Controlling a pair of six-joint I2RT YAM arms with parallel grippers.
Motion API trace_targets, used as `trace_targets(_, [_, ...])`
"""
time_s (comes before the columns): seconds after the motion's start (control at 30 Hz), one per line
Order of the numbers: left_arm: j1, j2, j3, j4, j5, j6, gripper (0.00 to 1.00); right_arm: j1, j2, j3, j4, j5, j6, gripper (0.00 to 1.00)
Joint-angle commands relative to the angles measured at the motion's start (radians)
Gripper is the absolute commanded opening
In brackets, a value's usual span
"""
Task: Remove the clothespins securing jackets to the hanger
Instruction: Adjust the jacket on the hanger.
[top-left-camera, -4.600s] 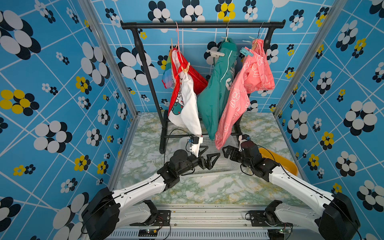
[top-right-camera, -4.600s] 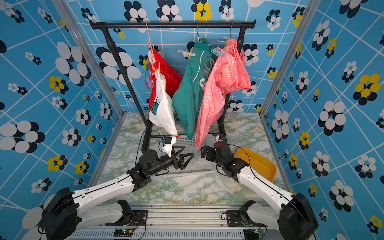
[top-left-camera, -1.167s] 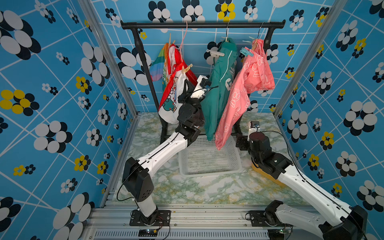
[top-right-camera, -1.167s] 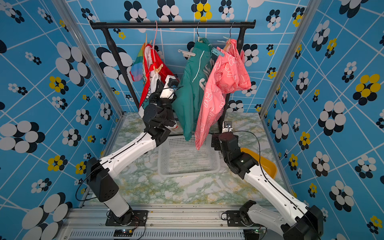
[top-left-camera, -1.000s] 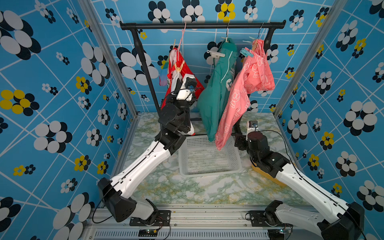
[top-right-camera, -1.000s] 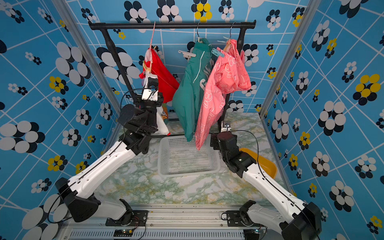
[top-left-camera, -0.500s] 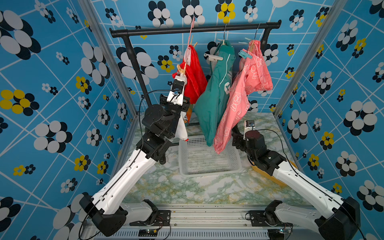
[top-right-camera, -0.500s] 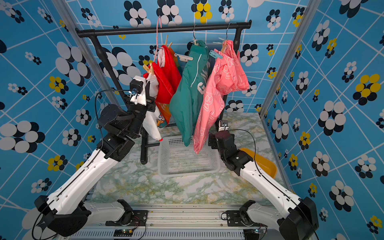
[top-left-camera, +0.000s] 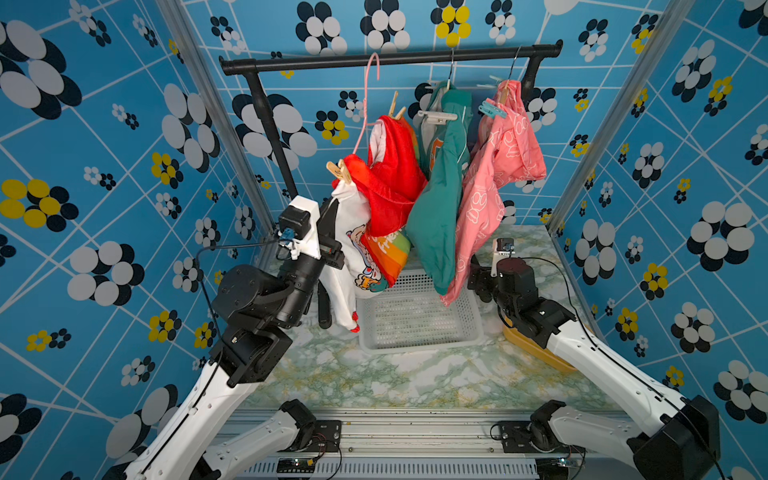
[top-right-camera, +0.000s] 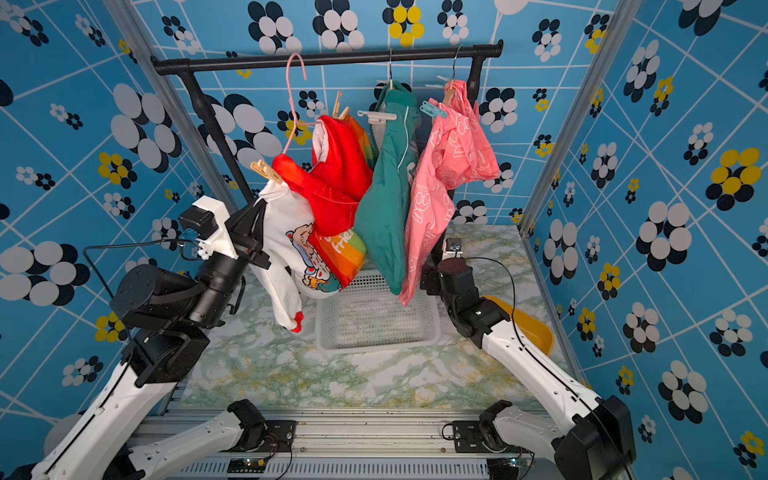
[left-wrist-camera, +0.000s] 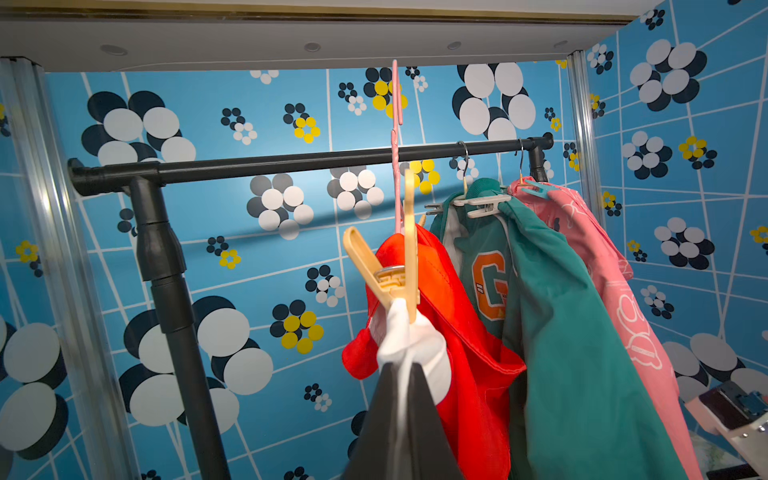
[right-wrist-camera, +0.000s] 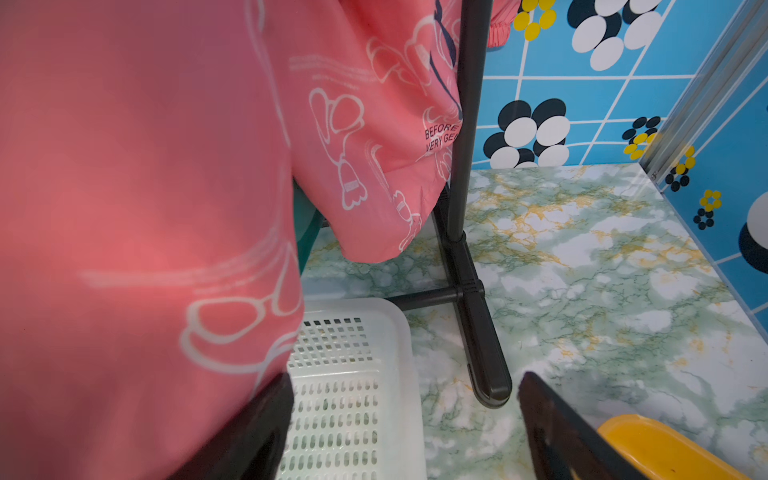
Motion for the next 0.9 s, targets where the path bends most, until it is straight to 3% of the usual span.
trace_targets(0.0, [-0.006,-0.054,-0.048,-0.058,-0.108,-0.055,0.0,-0.01,0.03,0.051,0.01,-0.039,0.013,0.87])
trace_targets(0.13, [-0.005,-0.15,-0.126,-0.169,-0.139,-0.123,0.0,-0.017,0.044,0.082,-0.018,-0.038,-0.007,0.87])
trace_targets(0.33, [-0.005,-0.212,-0.117,-0.387,0.029,-0.233,0.0,-0.058,0.045,0.116,-0.065,-0.045,-0.015,0.87])
trace_targets(0.5, [-0.006,-0.185,-0.088,-0.489,0.177,-0.233,0.0,-0.088,0.108,0.181,-0.075,-0.114,-0.008,0.87])
trace_targets(0.67, [-0.006,-0.147,-0.087,-0.428,0.426,-0.223,0.0,-0.089,0.185,0.229,-0.056,-0.175,0.012,0.87])
trace_targets(0.87, [-0.005,-0.117,-0.061,-0.268,0.705,-0.207,0.0,-0.109,0.275,0.301,-0.042,-0.159,-0.011,0.87])
